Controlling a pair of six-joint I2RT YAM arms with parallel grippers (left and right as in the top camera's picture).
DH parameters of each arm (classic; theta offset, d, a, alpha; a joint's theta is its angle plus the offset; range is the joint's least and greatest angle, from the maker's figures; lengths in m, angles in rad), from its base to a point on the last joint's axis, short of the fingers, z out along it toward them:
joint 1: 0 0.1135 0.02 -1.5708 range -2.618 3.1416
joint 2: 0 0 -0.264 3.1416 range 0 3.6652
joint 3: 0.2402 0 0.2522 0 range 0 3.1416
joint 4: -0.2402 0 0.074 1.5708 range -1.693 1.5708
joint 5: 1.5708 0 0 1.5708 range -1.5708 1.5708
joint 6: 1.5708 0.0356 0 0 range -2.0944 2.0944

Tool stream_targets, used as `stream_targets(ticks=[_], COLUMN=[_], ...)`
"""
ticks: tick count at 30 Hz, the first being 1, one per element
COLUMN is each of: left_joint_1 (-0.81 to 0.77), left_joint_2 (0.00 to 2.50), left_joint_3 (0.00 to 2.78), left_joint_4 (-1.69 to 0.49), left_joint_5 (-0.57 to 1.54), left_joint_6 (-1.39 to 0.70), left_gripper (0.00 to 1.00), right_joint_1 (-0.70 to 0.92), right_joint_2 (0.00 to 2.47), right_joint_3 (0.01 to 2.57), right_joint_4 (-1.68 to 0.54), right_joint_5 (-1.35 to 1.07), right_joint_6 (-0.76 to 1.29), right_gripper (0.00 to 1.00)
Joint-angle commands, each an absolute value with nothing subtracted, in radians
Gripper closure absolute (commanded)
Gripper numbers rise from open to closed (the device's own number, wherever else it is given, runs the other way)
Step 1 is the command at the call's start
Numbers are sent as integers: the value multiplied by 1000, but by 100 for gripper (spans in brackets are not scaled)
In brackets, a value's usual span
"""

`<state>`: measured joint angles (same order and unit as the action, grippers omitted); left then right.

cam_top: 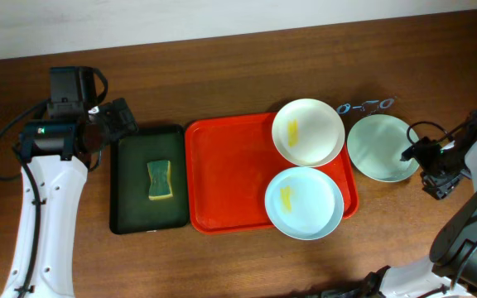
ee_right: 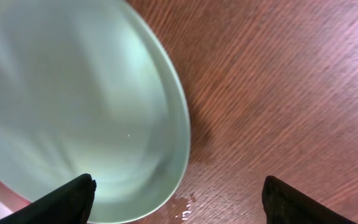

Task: Clean dirty plates on tray and stack at the side
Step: 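Lower the pale green plate onto the table right of the red tray, release, then move the right gripper to the lower white plate's rim and grip it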

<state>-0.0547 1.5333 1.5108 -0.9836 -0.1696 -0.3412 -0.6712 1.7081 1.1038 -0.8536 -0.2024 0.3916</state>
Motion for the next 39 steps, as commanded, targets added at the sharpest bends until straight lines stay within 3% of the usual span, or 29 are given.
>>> stream_targets(ticks=[1,9,20,25,27,28,31,34,39], left_joint_1=[-49,-49,-49,-49,-49,-49,-49,-49,-49], left_joint_2=[1539,1539,1539,1539,1539,1539,1539,1539,1539], left_joint_3=[1514,1514,1514,1514,1514,1514,1514,1514,1514], left_joint_4=[-986,-986,-986,-986,-986,-986,-986,-986,-986], left_joint_5=[-180,-180,-180,-180,-180,-181,-181,-181,-181], left_joint_6=[-352,-352,-351,-352,-351,-351,-352,-351,-352], left_gripper=[1,1,1,1,1,1,1,1,1], right_joint_1=[-634,-532,-426,-379,-359,-339,-314,-300,-300], right_joint_2=[1691,1691,1691,1689,1689,1689,1689,1689,1688], right_joint_3=[1097,1096,1096,1096,1096,1096,1096,1096,1096], right_joint_4=[-859,-861,-995,-1015,-1018,-1021,-1031,-1060,-1107], right_joint_5=[-224,-224,-183,-187,-187,-186,-186,-183,-184], right_joint_6=[370,310,295,265,265,265,265,215,197], right_gripper=[11,2,1,23,45,61,83,90,88])
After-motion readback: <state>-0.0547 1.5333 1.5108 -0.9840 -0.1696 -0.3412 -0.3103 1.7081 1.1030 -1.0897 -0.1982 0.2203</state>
